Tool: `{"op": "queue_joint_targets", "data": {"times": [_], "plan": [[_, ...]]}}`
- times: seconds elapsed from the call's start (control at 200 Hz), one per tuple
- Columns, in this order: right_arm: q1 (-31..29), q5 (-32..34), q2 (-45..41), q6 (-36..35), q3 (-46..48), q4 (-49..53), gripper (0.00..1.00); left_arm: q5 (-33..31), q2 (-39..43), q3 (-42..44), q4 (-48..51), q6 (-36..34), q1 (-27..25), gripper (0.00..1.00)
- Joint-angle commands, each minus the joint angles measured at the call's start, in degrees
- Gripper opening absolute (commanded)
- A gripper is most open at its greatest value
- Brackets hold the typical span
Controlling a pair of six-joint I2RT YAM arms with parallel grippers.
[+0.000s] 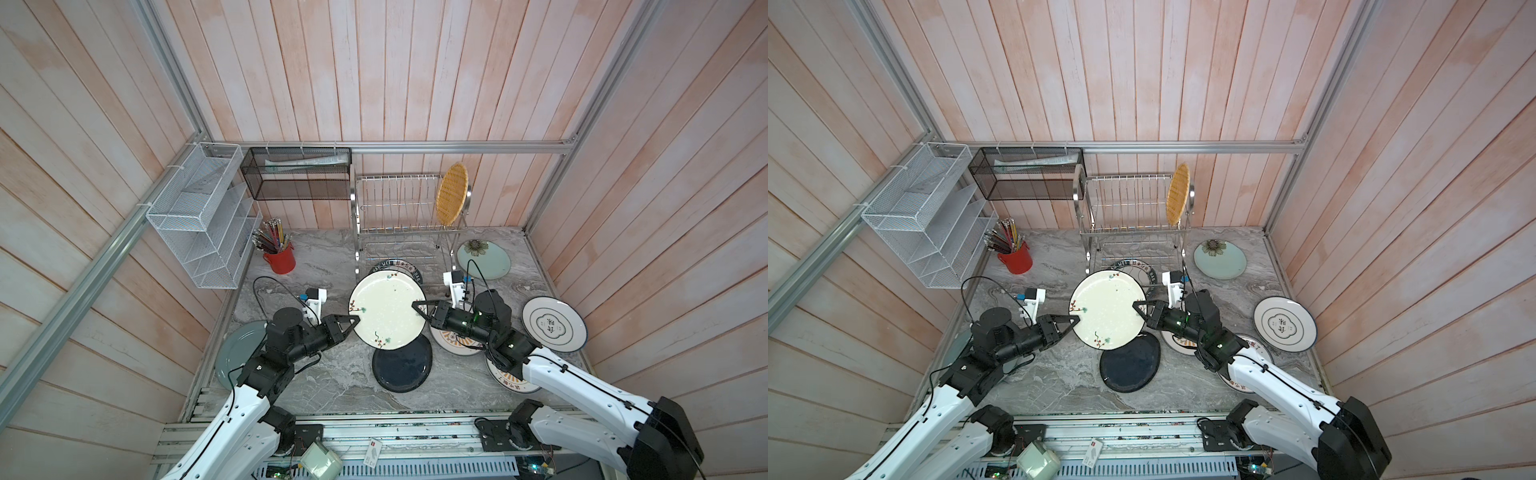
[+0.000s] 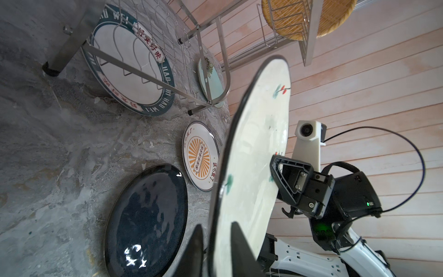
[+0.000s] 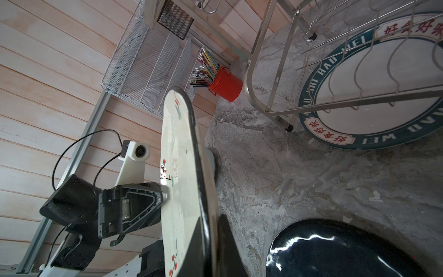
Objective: Load the plates into the dish rack
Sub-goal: 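Grasp the cream plate rim with the right gripper while the left gripper releases, then carry the cream plate to the dish rack with the right gripper while the left withdraws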
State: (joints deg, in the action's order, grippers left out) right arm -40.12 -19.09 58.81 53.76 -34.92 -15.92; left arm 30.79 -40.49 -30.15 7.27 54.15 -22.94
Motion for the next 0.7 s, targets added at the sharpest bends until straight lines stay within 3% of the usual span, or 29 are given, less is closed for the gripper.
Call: {"op": "queue_joint_targets", "data": {"times": [0.0, 0.05, 0.07, 0.36, 0.555, 0.695], "plan": [[-0.5, 4.4, -3.3, 0.0, -1.5, 0.0, 0.00, -0.2, 0.4, -2.4, -4.4, -4.1, 0.0, 0.74], [-0.5, 6.0, -4.2, -0.7, -2.5, 1.9, 0.00, -0.9, 0.7, -3.6, -3.3, -5.7, -0.1, 0.97], [-0.5, 6.5, -4.6, -1.1, -2.8, 2.6, 0.00, -1.3, 0.9, -4.1, -2.7, -6.4, -0.1, 1.00], [-0.5, 12.2, -6.2, -8.2, -13.3, 12.0, 0.00, -12.3, 8.7, -9.0, 2.5, -20.4, -0.1, 1.00], [-0.5, 13.0, -3.7, -14.5, -23.5, 16.8, 0.00, -25.5, 16.8, -4.0, 6.2, -30.7, -0.1, 1.00], [-0.5, 14.8, 0.2, -19.1, -32.9, 20.7, 0.00, -29.0, 24.4, 1.5, 7.3, -36.5, 0.0, 1.00]]}}
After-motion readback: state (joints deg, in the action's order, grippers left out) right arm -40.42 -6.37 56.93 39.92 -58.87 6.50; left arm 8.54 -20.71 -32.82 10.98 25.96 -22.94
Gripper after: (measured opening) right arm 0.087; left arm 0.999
